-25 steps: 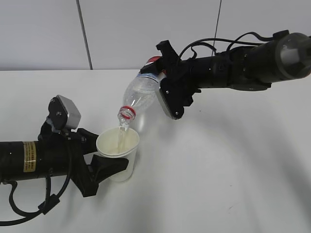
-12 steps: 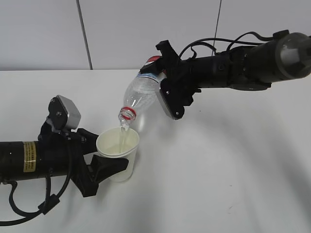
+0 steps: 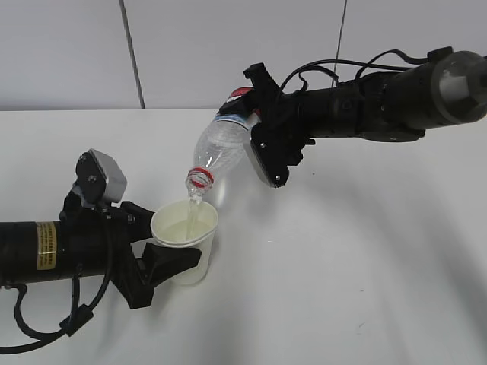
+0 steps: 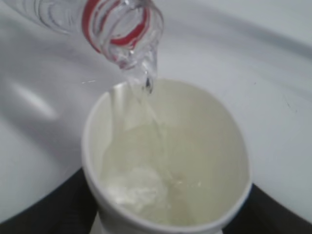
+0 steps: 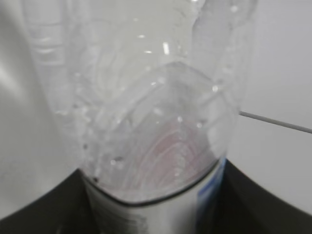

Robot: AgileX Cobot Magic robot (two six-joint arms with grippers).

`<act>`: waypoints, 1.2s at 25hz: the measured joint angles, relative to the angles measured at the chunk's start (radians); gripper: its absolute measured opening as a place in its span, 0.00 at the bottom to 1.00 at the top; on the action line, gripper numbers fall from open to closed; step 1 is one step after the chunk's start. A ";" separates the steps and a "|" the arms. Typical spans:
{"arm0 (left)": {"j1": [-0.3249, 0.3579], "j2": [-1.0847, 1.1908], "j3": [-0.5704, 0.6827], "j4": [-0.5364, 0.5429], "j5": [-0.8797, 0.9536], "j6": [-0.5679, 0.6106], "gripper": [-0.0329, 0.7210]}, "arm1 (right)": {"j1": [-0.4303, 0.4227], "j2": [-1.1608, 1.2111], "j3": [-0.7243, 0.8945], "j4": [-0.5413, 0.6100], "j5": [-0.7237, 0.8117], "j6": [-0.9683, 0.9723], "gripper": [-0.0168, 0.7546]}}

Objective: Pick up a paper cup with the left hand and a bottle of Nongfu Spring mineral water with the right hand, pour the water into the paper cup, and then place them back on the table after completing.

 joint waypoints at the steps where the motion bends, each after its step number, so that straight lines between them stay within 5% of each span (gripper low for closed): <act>1: 0.000 0.000 0.000 0.000 0.000 0.000 0.64 | 0.000 0.000 0.000 0.000 0.000 0.000 0.54; 7: 0.000 0.000 0.000 -0.016 -0.016 0.000 0.64 | 0.000 0.000 0.000 0.000 0.000 0.205 0.54; 18: 0.079 0.000 -0.064 -0.129 0.016 0.005 0.64 | -0.008 0.000 0.012 0.006 -0.048 1.292 0.54; 30: 0.167 0.013 -0.064 -0.198 0.002 0.089 0.64 | -0.157 0.000 0.224 0.208 -0.357 1.419 0.54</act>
